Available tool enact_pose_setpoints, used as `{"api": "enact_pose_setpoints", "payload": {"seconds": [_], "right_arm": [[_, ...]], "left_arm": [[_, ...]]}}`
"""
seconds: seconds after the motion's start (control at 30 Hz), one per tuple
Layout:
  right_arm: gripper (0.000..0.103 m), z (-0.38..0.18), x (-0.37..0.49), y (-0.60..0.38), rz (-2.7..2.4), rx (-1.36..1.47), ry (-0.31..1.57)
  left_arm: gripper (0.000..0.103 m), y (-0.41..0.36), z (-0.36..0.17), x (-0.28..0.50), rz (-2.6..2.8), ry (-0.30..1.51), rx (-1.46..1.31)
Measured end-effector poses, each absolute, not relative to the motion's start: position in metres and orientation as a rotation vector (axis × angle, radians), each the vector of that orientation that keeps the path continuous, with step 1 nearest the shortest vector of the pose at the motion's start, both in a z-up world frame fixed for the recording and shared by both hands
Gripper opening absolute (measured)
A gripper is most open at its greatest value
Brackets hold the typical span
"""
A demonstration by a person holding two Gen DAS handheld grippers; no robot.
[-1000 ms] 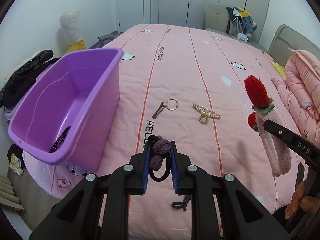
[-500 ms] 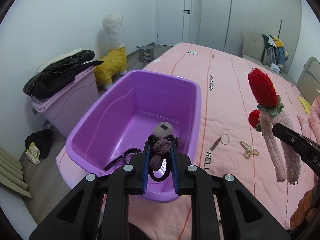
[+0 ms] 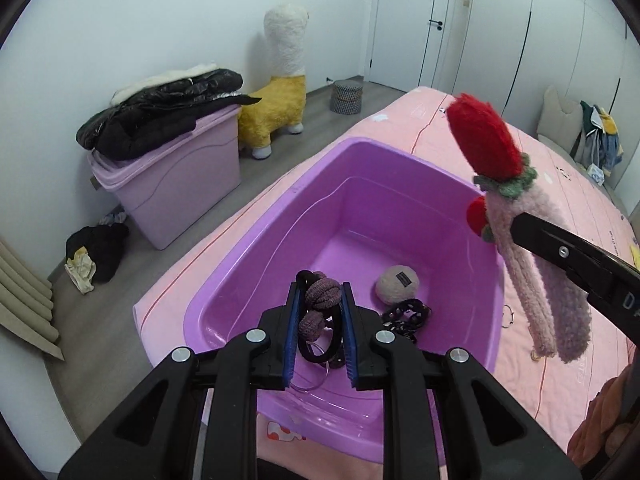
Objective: Organize jewelry
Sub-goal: 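Carry the hair tie and headband over the purple tub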
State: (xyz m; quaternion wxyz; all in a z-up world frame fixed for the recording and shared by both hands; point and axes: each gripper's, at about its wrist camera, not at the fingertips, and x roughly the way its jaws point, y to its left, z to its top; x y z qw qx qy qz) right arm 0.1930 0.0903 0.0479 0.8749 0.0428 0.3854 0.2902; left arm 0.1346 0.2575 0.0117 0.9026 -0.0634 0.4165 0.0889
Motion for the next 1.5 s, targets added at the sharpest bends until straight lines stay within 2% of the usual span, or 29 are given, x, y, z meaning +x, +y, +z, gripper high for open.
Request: {"api": "enact_pose_setpoints", "payload": {"seconds": [0.33,0.67,1.27,1.43,1.5], "right_arm": [[0.011,0.001,0.246,0.136,0.605,-0.023,0.959],[0.012,-0.042,0.269,0.158,0.548,-0.071,1.086],[0.012,-0.057,0.27,0.161,0.511,-0.127,1.1],[0.014,-0.06,0.271,0.163,0.502,-0.133,1.113],[0.015,-0.059,0.271,0.164,0.495,-0.142,1.114]], "left_arm": [[0.019,0.269,-0.029,0.155,0.217,0.969,-0.128],[0.02,0.276,-0.048,0.166,0.229,1.051,-0.162],[0.024,0.278,-0.053,0.168,0.232,1.076,-0.189],[0.034,0.28,-0.053,0.169,0.238,1.078,-0.191],[0.035,0.28,-0.053,0.168,0.237,1.075,-0.192]]}}
